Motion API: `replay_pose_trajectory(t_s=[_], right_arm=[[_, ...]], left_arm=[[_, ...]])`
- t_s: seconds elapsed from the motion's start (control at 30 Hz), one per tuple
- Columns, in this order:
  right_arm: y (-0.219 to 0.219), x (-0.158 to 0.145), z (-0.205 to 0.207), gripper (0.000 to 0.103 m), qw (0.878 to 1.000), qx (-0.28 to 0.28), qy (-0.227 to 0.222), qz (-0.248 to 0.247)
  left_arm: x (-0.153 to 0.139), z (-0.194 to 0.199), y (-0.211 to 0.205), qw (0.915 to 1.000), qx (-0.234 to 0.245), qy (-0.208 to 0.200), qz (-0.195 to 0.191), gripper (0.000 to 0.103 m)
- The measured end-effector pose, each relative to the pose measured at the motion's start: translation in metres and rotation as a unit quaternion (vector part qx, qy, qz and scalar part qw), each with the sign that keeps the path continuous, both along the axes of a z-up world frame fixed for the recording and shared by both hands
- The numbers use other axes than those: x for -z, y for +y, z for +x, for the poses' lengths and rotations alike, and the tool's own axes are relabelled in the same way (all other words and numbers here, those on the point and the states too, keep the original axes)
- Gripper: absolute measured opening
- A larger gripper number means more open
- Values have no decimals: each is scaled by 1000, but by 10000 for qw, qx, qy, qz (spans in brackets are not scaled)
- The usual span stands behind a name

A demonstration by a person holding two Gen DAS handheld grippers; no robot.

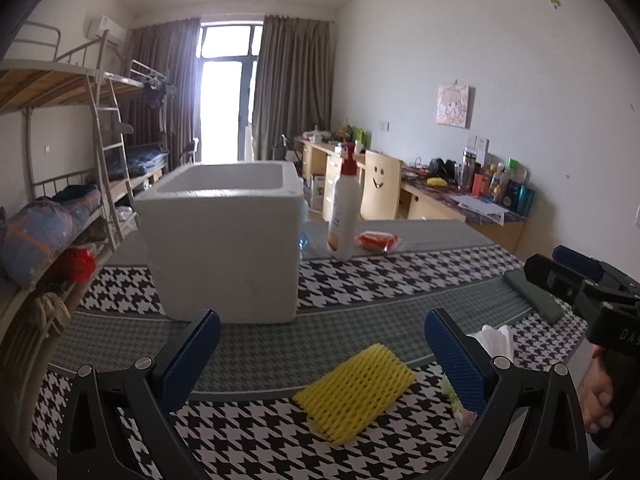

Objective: Organize soft objects
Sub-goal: 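Move both tools back toward the yellow mesh sleeve and white tissue, then close the right tool on the white tissue and lift it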

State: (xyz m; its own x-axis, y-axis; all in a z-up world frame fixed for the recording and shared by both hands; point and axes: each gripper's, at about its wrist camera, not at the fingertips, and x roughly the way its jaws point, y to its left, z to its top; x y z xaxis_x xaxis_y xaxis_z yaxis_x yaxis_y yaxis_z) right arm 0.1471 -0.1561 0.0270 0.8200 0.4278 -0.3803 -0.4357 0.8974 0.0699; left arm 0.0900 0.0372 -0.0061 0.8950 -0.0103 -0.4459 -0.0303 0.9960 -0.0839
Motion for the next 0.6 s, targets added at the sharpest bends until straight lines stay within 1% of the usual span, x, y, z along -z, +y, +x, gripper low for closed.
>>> replay_pose_trajectory(t_s=[0.3,0.6], right_arm=[[-15,14,3,97,9996,171,206,39],[-21,29,3,97,9991,233,320,-171]], left_arm=[[9,8,-13,9995,173,254,87,102],[23,19,-22,9975,369,592,64,102]])
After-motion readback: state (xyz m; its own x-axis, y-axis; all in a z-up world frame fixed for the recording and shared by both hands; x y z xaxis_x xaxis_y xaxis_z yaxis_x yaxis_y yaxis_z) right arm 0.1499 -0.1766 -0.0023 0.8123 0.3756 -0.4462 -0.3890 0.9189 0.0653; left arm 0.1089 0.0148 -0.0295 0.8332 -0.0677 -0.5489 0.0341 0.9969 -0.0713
